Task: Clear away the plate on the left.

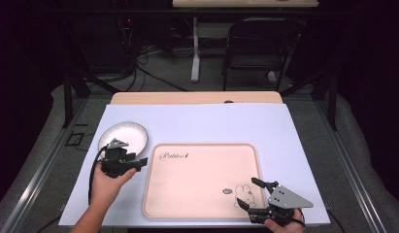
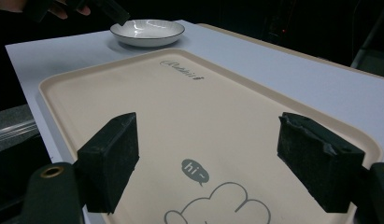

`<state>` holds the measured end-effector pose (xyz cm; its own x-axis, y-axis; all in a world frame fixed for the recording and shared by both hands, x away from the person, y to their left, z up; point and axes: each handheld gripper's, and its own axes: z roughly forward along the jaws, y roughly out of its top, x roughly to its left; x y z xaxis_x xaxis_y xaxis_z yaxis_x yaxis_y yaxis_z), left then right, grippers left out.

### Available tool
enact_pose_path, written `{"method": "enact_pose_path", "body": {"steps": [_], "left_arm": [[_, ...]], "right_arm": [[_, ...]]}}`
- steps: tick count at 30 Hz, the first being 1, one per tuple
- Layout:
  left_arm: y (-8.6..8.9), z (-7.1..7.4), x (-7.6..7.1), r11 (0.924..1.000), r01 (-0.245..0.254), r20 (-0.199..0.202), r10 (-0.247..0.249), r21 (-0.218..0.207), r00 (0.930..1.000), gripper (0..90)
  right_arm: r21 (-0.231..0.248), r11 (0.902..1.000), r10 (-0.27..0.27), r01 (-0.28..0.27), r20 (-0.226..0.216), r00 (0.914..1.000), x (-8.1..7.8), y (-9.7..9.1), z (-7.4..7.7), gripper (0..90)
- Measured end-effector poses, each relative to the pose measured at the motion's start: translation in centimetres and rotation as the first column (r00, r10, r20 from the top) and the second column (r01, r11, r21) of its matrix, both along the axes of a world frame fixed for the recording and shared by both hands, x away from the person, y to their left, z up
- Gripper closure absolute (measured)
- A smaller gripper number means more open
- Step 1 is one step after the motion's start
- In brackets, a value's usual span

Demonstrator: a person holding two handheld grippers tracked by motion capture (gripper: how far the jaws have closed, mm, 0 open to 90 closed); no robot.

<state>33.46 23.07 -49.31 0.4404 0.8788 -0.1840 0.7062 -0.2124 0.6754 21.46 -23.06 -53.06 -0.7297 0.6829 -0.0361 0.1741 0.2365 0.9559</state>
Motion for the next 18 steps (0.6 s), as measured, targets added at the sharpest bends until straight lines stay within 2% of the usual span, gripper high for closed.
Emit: {"method": "enact_pose_path", "body": {"steps": [2, 3, 9, 13, 18], "left_arm": [[0.1, 0.0, 0.2, 1.0000, -0.002, -0.008, 0.002, 0.003, 1.0000, 43.5], [0.3, 0.1, 0.5, 0.9998, -0.018, -0.016, 0.018, 0.012, 0.9997, 43.3], [1.0, 0.5, 1.4, 0.9973, -0.074, -0.060, 0.073, -0.002, 0.9955, 40.7], [1.4, 0.9, 1.9, 0.9948, -0.101, -0.067, 0.101, 0.001, 0.9926, 39.8], [2.1, 1.3, 2.7, 0.9895, -0.142, -0.076, 0.143, 0.029, 0.9868, 39.4]], "right_arm": [[0.000, 1.0000, 0.000, 0.000, 0.000, 1.0000, 0.0, 0.0, 0.0, 20.2], [0.000, 1.0000, 0.000, 0.000, 0.000, 1.0000, 0.0, 0.0, 0.0, 20.2], [-0.001, 1.0000, -0.001, 0.001, -0.001, 1.0000, 0.0, 0.0, 0.0, 20.2], [-0.002, 1.0000, 0.000, 0.000, -0.001, 1.0000, 0.0, 0.0, 0.0, 20.2], [-0.001, 1.0000, -0.001, 0.001, -0.001, 1.0000, 0.0, 0.0, 0.0, 20.2]]}}
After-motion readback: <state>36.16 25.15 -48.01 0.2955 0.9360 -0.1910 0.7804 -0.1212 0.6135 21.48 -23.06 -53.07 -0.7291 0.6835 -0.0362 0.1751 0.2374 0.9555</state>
